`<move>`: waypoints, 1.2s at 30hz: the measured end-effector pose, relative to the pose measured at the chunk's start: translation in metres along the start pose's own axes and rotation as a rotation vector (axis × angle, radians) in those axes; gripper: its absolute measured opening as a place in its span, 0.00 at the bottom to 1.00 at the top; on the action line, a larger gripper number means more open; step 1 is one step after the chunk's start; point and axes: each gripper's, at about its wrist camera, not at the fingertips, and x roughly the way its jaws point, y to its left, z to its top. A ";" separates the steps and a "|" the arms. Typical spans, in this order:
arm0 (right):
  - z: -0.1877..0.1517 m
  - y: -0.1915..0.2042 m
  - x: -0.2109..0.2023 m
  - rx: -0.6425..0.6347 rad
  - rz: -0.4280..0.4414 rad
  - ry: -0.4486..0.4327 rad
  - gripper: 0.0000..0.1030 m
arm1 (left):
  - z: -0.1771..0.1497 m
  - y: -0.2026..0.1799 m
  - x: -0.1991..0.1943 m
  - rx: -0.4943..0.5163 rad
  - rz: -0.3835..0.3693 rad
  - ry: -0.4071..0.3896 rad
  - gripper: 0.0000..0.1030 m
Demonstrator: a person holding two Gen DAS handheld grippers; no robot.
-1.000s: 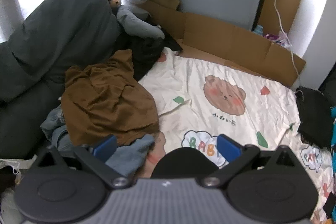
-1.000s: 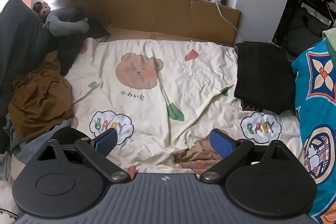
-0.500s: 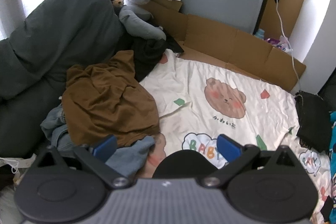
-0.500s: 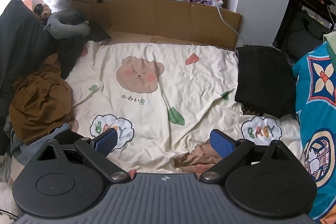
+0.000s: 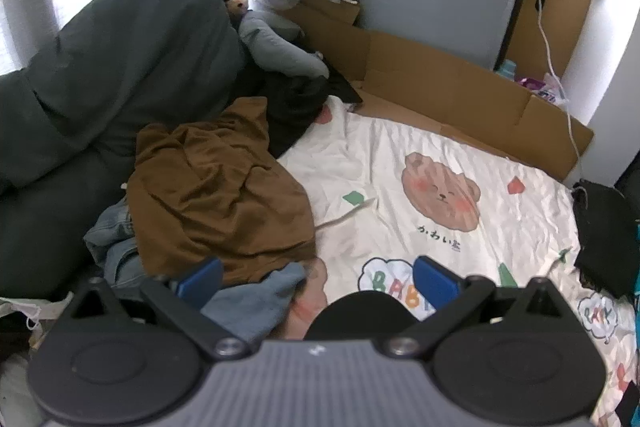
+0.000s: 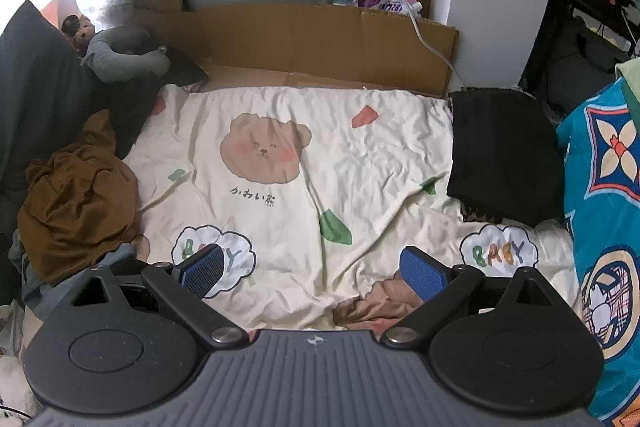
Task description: Fold clothes
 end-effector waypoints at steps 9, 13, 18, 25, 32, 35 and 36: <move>-0.004 -0.003 0.004 -0.005 0.006 0.008 0.95 | 0.007 0.015 0.001 -0.023 -0.014 -0.008 0.99; -0.006 -0.004 0.007 -0.001 0.022 0.013 0.95 | 0.009 0.020 0.005 -0.034 -0.014 -0.003 0.99; -0.007 -0.005 0.009 0.002 0.034 0.015 0.95 | 0.014 0.028 0.009 -0.042 -0.016 -0.002 0.99; -0.006 -0.001 0.012 -0.002 0.033 0.042 0.95 | 0.022 0.038 0.014 -0.037 -0.010 -0.008 0.99; -0.009 -0.006 0.021 -0.004 0.039 0.044 0.95 | 0.023 0.052 0.033 -0.032 0.000 0.022 0.99; -0.010 -0.012 0.029 0.024 0.044 0.063 0.95 | 0.026 0.061 0.042 -0.040 0.014 0.026 0.98; -0.011 -0.014 0.031 0.037 0.046 0.069 0.95 | 0.027 0.064 0.045 -0.046 0.020 0.026 0.98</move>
